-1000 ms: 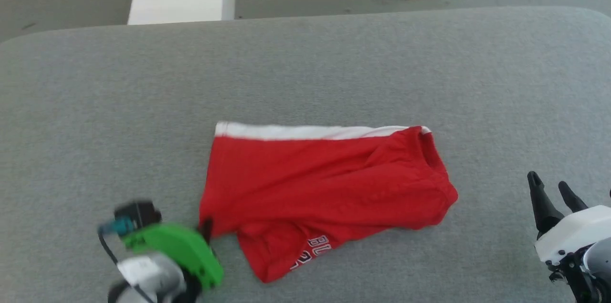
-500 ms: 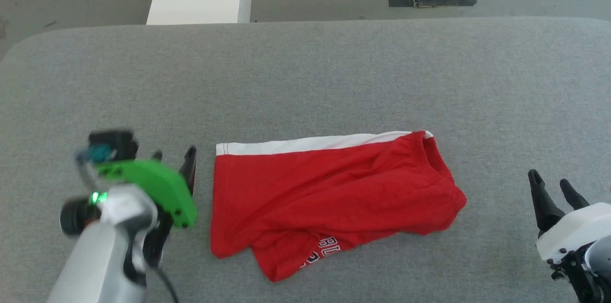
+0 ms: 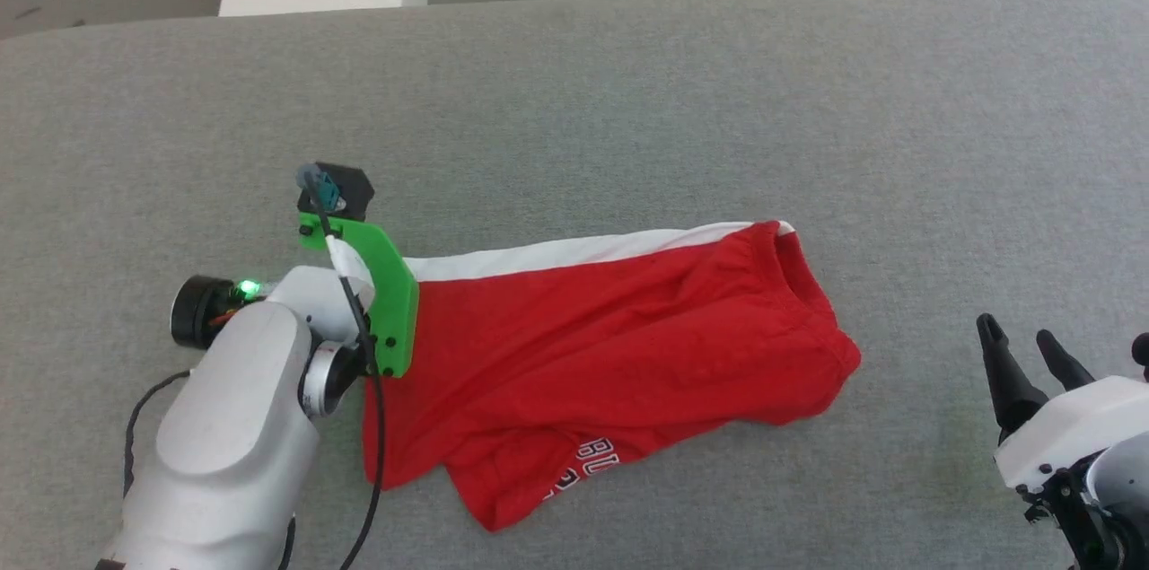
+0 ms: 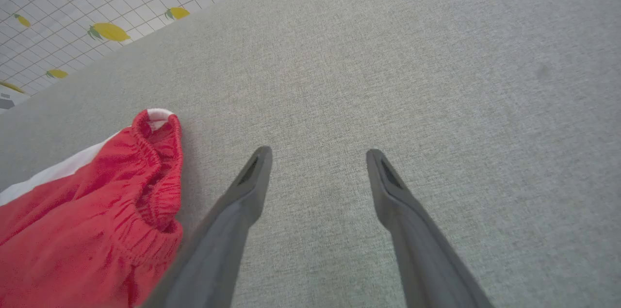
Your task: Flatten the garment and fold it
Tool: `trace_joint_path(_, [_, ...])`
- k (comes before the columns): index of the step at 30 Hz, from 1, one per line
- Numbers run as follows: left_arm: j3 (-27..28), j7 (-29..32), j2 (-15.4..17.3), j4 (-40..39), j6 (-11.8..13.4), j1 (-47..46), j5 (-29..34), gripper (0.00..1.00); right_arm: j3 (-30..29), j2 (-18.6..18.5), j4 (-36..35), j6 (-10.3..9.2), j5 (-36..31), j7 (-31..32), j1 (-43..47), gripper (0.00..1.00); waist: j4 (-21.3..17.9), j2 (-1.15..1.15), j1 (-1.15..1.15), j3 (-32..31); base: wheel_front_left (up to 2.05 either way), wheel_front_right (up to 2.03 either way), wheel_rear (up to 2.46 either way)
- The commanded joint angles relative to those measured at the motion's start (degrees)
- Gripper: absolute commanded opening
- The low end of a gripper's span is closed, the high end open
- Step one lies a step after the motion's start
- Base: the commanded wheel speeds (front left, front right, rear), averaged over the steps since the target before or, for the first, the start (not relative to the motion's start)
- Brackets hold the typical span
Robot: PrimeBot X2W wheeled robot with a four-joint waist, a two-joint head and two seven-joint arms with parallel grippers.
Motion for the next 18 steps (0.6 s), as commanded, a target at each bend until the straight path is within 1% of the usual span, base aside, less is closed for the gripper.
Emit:
trace_joint_path(1, [0.0,0.16,-0.13,1.27,0.21,-0.9,0.0,1.0,0.25,0.02,-0.17,-0.08,0.31,-0.47,-0.62,1.0,-0.76,0.0,0.0,0.7,0.0,0.0,0.0])
trace_joint_path(4, [0.02,1.14,-0.91,4.37,0.04,-0.94,-1.1,1.0,0.48,0.02,-0.01,-0.08,0.62,-0.85,-0.89,1.0,-1.07,0.0,0.0,1.13,0.0,0.0,0.0])
trace_joint_path(5, [0.15,1.09,-1.25,4.89,-0.13,-0.9,-1.61,0.59,0.45,0.02,0.01,-0.08,0.7,-0.99,-0.91,1.0,-1.05,0.0,0.0,1.28,0.0,0.0,0.0])
trace_joint_path(6, [0.13,0.75,-1.34,5.14,-0.23,-0.9,-1.69,0.25,0.41,0.02,0.01,-0.08,0.75,-1.09,-0.92,1.0,-1.01,0.0,0.0,1.39,0.0,0.0,0.0])
trace_joint_path(7, [0.09,0.61,-1.49,5.46,-0.48,-0.73,-1.97,0.0,0.35,0.02,0.02,-0.08,0.77,-1.2,-0.93,1.0,-0.93,0.0,0.0,1.5,0.0,0.0,0.0])
trace_joint_path(10, [0.8,-1.7,-1.93,5.23,-0.95,-0.35,-2.95,0.0,0.43,0.02,-0.11,-0.08,0.63,-1.28,-1.05,1.0,-0.51,0.0,0.0,1.69,0.0,0.0,0.0])
trace_joint_path(13, [2.87,-6.37,-2.84,3.64,-0.67,0.97,-4.7,0.0,1.51,0.02,-1.73,-0.08,0.0,-0.67,-1.87,1.0,-0.22,0.0,0.0,1.76,0.0,0.0,0.0])
trace_joint_path(14, [4.86,-10.81,-3.31,0.7,-0.18,3.4,-6.13,0.0,4.43,0.02,-4.85,-0.08,-1.4,2.01,-4.11,1.0,-0.48,0.0,0.0,2.05,0.0,0.0,0.0])
trace_joint_path(18, [6.63,-14.41,-3.73,-5.15,0.44,7.91,-7.83,0.0,10.55,0.02,-7.35,-0.08,-2.79,10.16,-8.97,1.0,-0.38,0.0,0.0,2.73,0.0,0.0,0.0])
